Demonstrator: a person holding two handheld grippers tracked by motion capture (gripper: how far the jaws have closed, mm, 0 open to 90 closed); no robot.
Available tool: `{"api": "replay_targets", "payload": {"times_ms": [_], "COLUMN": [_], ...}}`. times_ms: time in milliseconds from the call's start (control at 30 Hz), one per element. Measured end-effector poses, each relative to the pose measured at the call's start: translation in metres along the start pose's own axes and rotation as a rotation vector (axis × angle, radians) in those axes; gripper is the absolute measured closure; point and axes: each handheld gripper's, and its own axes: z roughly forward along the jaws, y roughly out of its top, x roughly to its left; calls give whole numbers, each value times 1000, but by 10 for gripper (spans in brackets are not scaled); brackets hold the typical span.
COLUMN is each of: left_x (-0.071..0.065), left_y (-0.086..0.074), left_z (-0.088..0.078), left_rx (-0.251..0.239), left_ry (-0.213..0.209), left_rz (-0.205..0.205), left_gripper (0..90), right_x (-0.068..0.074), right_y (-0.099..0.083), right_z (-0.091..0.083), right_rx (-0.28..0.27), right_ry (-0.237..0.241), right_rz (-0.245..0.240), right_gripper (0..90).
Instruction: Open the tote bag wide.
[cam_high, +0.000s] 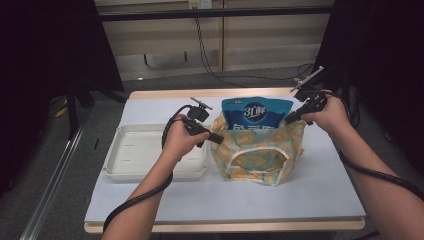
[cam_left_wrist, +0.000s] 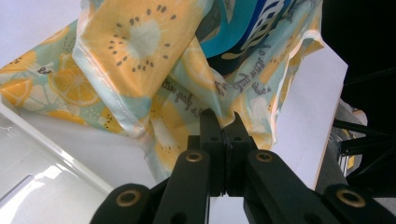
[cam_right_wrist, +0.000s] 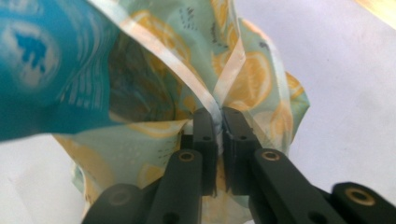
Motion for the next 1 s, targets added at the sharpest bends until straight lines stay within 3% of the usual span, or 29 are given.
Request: {"api": "replay_targets", "payload": {"times_ms": [100,133,367,400,433,500,567,600,867,1000], "left_x": [0,1,2,3,1,1,0,1,-3,-2], "left_y": [-2,-2,-10,-11,-13,-15,-17,-18,-26,-31], "left_z": [3,4,13,15,17,19,22,21,27,28], "left_rx": [1,12,0,8,1,3,-12,3,-20,-13], "left_ry": [-5,-5,-12,1,10,18,20,20,28,25], "left_rz": [-7,5,-15,3,-11,5,-10,7,-1,13], "left_gripper": [898,898,900,900,900,900,899,899,900,900], "right_x": [-5,-8,-19,-20,-22,-25,-28,-29,-36,-38], "right_y": [2,3,7,7,7,6,5,4,-4,-7], "right_z": [-3,-4,2,4,7,12,17,20,32,35], "right_rx": [-23,-22,-50,-50,-54,-60,-57,-53,-48,-39], "right_ry": [-1,1,1,-2,2,4,3,2,-3,-5], "right_rz": [51,57,129,148,164,188,196,196,257,268], "right_gripper": [874,875,879,881,882,885,888,890,894,895]}}
